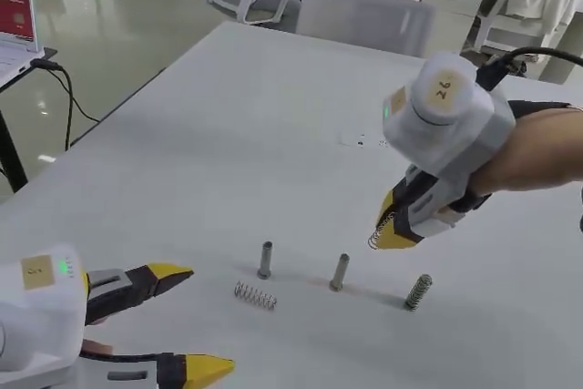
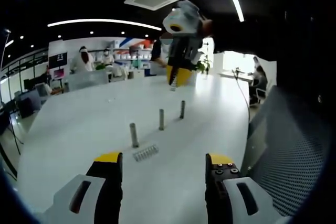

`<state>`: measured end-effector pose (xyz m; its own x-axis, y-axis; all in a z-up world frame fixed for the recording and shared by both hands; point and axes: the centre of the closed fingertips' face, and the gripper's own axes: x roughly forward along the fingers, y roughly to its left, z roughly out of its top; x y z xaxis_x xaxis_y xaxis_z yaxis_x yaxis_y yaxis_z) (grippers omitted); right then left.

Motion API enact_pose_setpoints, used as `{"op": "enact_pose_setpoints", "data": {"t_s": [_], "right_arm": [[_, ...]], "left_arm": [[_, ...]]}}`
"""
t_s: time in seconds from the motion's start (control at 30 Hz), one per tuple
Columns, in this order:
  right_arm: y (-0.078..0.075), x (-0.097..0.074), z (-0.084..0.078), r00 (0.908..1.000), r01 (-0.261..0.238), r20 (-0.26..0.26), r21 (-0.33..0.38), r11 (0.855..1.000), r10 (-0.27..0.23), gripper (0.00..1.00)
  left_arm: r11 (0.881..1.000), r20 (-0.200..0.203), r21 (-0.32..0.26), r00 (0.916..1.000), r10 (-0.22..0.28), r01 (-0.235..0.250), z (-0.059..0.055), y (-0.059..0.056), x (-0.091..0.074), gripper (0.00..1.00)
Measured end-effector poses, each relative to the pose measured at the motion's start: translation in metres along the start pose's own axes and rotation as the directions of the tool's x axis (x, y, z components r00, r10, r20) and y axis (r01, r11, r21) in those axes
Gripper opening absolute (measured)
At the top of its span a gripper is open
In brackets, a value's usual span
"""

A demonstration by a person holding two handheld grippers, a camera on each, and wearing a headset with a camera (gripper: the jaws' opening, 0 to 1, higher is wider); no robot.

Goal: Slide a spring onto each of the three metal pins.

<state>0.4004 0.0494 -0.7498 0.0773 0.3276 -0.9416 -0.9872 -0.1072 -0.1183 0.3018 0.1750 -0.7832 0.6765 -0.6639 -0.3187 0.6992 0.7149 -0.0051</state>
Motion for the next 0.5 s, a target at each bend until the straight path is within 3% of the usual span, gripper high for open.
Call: {"op": "enact_pose_setpoints", "data": {"t_s": [0.5], "right_arm": [[-0.0019, 0.0024, 0.0014, 0.9998, -0.017, -0.01, 0.001, 1.0, 0.017, 0.09]], "left_arm": [[1.0, -0.003, 0.009, 1.0, -0.002, 0.002, 0.0003, -0.0031, 0.0007, 0.59]]}}
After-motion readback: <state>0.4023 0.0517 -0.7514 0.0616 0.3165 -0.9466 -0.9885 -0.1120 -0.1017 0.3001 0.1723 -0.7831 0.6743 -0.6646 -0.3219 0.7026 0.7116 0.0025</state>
